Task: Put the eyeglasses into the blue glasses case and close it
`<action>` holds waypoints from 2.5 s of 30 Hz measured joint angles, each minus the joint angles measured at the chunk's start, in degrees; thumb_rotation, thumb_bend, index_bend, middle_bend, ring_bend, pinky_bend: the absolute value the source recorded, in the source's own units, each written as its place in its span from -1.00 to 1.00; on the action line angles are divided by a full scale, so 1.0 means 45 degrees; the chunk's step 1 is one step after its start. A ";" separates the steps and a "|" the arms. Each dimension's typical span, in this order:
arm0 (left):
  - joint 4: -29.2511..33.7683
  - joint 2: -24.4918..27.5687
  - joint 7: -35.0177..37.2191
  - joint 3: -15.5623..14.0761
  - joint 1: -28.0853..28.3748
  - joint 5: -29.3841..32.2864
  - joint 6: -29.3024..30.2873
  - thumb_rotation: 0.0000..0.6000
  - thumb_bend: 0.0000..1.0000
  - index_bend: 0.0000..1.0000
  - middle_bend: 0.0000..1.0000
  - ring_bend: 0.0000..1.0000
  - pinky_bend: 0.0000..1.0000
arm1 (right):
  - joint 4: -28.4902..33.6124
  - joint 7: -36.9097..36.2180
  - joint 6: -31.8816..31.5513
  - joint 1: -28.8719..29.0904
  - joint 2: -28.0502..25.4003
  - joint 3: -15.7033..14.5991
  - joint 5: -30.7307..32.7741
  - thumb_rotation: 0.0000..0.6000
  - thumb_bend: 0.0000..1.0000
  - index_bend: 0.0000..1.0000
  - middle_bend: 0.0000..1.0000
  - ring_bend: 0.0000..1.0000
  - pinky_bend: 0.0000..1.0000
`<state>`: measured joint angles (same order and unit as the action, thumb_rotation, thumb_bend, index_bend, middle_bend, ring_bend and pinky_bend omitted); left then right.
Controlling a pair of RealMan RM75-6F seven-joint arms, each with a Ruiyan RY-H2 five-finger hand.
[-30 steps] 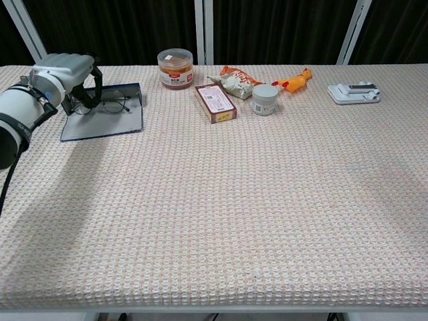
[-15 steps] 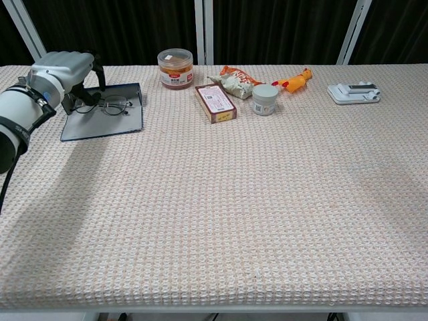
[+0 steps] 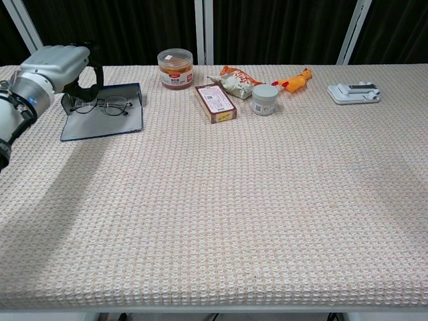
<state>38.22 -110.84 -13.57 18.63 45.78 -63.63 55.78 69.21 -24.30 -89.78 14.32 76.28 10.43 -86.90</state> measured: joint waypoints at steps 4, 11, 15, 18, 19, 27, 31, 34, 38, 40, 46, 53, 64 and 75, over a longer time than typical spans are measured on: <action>0.1468 0.0827 -0.0779 -0.0130 -0.0443 0.0527 -0.0677 0.47 0.02 -0.16 -1.00 -1.00 -0.69 | -0.0063 -0.0044 0.0028 0.0020 0.0074 -0.0008 -0.0006 1.00 0.03 -1.00 -1.00 -1.00 -1.00; 0.2460 0.1413 -0.1435 -0.0223 -0.0741 0.1123 -0.1055 0.42 0.02 -0.23 -1.00 -1.00 -0.69 | 0.0012 0.0084 -0.0056 0.0017 0.0056 0.0016 -0.0041 1.00 0.03 -1.00 -1.00 -1.00 -1.00; 0.2374 0.1406 -0.1513 -0.0253 -0.0666 0.1228 -0.1240 0.43 0.02 -0.22 -1.00 -1.00 -0.69 | 0.0096 0.0178 -0.0074 0.0000 0.0021 0.0030 -0.0024 1.00 0.03 -1.00 -1.00 -1.00 -1.00; 0.2178 0.1348 -0.1525 -0.0291 -0.0577 0.1233 -0.1325 0.42 0.02 -0.23 -1.00 -1.00 -0.69 | 0.0100 0.0212 -0.0044 -0.0009 0.0027 0.0040 0.0022 1.00 0.03 -1.00 -1.00 -1.00 -1.00; 0.2096 0.1315 -0.1479 -0.0293 -0.0542 0.1225 -0.1346 0.42 0.02 -0.23 -1.00 -1.00 -0.69 | 0.0095 0.0213 -0.0032 -0.0009 0.0034 0.0042 0.0032 1.00 0.03 -1.00 -1.00 -1.00 -1.00; 0.1303 0.0991 -0.1251 -0.0341 -0.0305 0.1111 -0.1511 0.37 0.02 -0.23 -1.00 -1.00 -0.70 | 0.0084 0.0290 0.0029 0.0039 0.0053 0.0079 0.0055 1.00 0.03 -1.00 -1.00 -1.00 -1.00; 0.0768 0.0777 -0.1228 -0.0395 -0.0183 0.1042 -0.1597 0.27 0.02 -0.23 -1.00 -1.00 -0.71 | 0.0115 0.0326 0.0046 0.0047 0.0030 0.0094 0.0069 1.00 0.03 -1.00 -1.00 -1.00 -1.00; 0.0326 0.0604 -0.1209 -0.0423 -0.0092 0.1014 -0.1725 0.22 0.02 -0.24 -1.00 -1.00 -0.71 | 0.0110 0.0337 0.0087 0.0051 0.0025 0.0096 0.0095 1.00 0.03 -1.00 -1.00 -1.00 -1.00; -0.0122 0.0416 -0.0950 -0.0387 0.0020 0.0961 -0.1831 0.21 0.02 -0.27 -1.00 -1.00 -0.71 | 0.0069 0.0338 0.0184 0.0070 0.0047 0.0093 0.0139 1.00 0.03 -1.00 -1.00 -1.00 -1.00; -0.0280 0.0349 -0.0759 -0.0372 0.0081 0.0904 -0.1916 0.21 0.02 -0.29 -1.00 -1.00 -0.71 | 0.0049 0.0343 0.0236 0.0094 0.0063 0.0097 0.0156 1.00 0.03 -1.00 -1.00 -1.00 -1.00; -0.0851 0.0126 -0.0412 -0.0289 0.0315 0.0820 -0.2229 0.21 0.02 -0.36 -1.00 -1.00 -0.71 | 0.0008 0.0410 0.0342 0.0176 0.0134 0.0106 0.0167 1.00 0.03 -1.00 -1.00 -1.00 -1.00; -0.0897 0.0073 -0.0127 -0.0239 0.0350 0.0675 -0.2104 0.22 0.02 -0.36 -1.00 -1.00 -0.71 | 0.0073 0.0462 0.0324 0.0157 0.0070 0.0124 0.0194 1.00 0.03 -1.00 -1.00 -1.00 -1.00; 0.1670 0.0920 -0.0286 -0.0655 -0.0500 -0.0067 -0.0116 0.43 -0.43 -0.40 -1.00 -1.00 -0.71 | -0.0110 0.0267 0.0235 0.0051 0.0146 0.0057 0.0188 1.00 0.03 -1.00 -1.00 -1.00 -1.00; 0.4806 0.1923 -0.1249 -0.1581 -0.1823 -0.0713 0.1301 0.45 -0.63 -0.45 -1.00 -1.00 -0.71 | -0.0161 0.0094 0.0049 -0.0027 0.0178 0.0029 0.0092 1.00 0.03 -1.00 -1.00 -1.00 -1.00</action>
<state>59.85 -102.19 -19.19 11.52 37.58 -66.83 61.64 68.48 -23.87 -89.56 14.20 77.09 10.56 -86.49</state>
